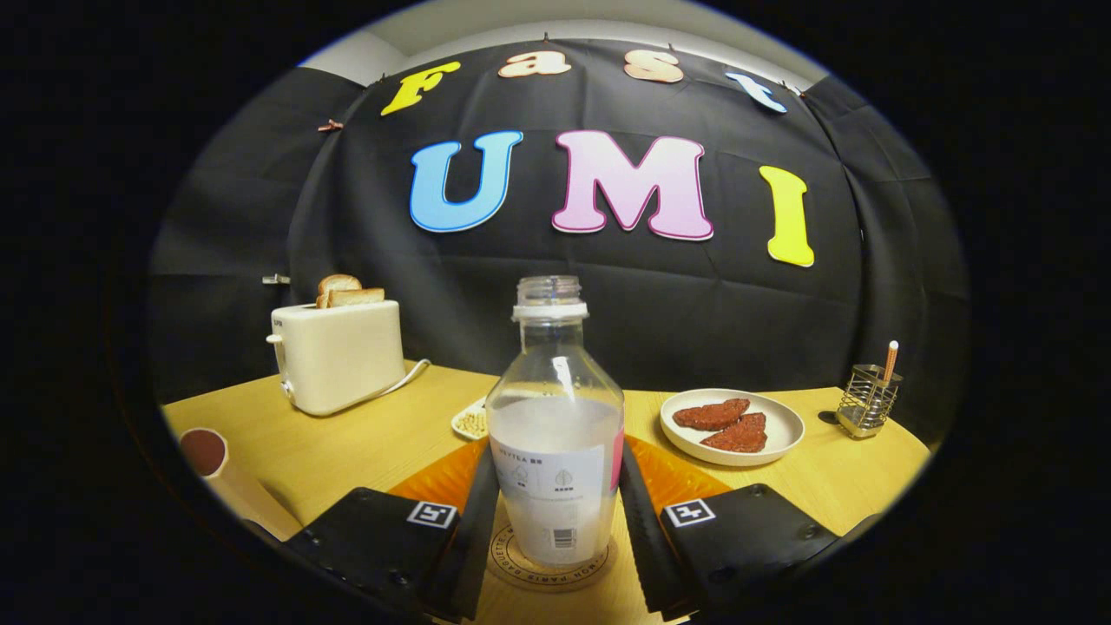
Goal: Take the bottle from table, then pour the juice into the cup, finally place the bottle on the coaster
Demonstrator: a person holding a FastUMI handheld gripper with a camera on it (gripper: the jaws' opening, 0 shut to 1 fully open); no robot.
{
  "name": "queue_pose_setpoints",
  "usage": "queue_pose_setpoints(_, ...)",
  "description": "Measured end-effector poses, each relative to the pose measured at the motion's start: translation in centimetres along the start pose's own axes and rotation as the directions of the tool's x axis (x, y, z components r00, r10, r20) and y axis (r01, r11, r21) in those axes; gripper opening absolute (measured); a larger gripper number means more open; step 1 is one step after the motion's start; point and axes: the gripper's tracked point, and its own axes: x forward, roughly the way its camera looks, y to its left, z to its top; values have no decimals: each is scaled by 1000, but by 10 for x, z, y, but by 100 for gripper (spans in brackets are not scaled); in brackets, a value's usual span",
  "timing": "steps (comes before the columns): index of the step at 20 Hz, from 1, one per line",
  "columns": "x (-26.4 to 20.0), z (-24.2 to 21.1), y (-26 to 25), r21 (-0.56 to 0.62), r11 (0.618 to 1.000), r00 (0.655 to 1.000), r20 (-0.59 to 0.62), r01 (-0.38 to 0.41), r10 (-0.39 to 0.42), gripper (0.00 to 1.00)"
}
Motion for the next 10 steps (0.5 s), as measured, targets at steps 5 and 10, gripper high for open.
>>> queue_pose_setpoints(5,-3,1,2,43,999,1000,-11,-7,8,78)
queue_pose_setpoints(10,-8,-12,3,53,999,998,-65,-11,15,92)
